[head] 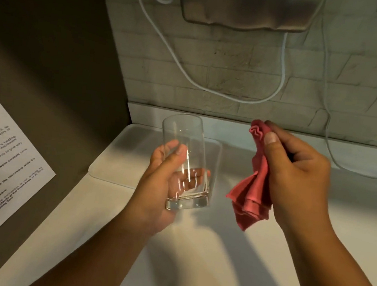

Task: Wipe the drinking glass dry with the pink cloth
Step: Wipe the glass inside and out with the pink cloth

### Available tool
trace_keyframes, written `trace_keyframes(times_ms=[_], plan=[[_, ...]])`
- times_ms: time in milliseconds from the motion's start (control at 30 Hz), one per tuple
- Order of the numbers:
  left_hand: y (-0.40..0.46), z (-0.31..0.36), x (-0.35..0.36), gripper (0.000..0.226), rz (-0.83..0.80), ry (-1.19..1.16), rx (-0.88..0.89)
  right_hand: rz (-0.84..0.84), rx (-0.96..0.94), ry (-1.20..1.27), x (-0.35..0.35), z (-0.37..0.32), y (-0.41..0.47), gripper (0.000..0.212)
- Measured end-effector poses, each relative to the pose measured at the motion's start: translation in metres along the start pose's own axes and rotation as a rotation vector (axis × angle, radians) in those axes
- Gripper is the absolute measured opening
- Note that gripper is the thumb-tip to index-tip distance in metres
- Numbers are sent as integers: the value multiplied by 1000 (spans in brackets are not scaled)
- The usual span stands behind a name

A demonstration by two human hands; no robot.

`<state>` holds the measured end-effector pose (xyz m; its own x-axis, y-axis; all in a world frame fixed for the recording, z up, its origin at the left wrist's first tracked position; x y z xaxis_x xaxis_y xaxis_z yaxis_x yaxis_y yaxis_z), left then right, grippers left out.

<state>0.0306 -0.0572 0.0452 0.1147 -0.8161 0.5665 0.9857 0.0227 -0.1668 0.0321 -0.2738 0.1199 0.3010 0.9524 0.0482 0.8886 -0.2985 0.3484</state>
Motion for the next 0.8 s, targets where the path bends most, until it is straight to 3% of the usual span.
trace_keyframes(times_ms=[100,267,467,633,800], plan=[[3,8,-2,65,-63,-74,-11,-22,31,5,-1,4,-8,21],[-4,-10,2,64,-187,-289,-169,-75,5,-5,5,2,-16,22],[-9,-30,18,75,-270,-370,-222,-132,-300,-194,22,-19,-41,28],[-6,-35,14,64,-222,-341,-231,-278,-628,-508,48,-32,-83,35],[-5,-38,13,48,-249,-328,-197,-404,-690,-698,69,-34,-93,37]])
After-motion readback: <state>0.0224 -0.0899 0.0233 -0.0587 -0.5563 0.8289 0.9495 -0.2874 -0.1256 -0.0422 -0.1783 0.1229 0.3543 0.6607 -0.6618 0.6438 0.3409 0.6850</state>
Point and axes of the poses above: each hand's wrist, its own y-axis towards the middle knuckle, its own x-axis out of the palm, z = x × y, the point moved 6 cm from there along y, towards the middle knuckle, and after that the axes turned 3 degrees about -x, right-handed, at the moved point
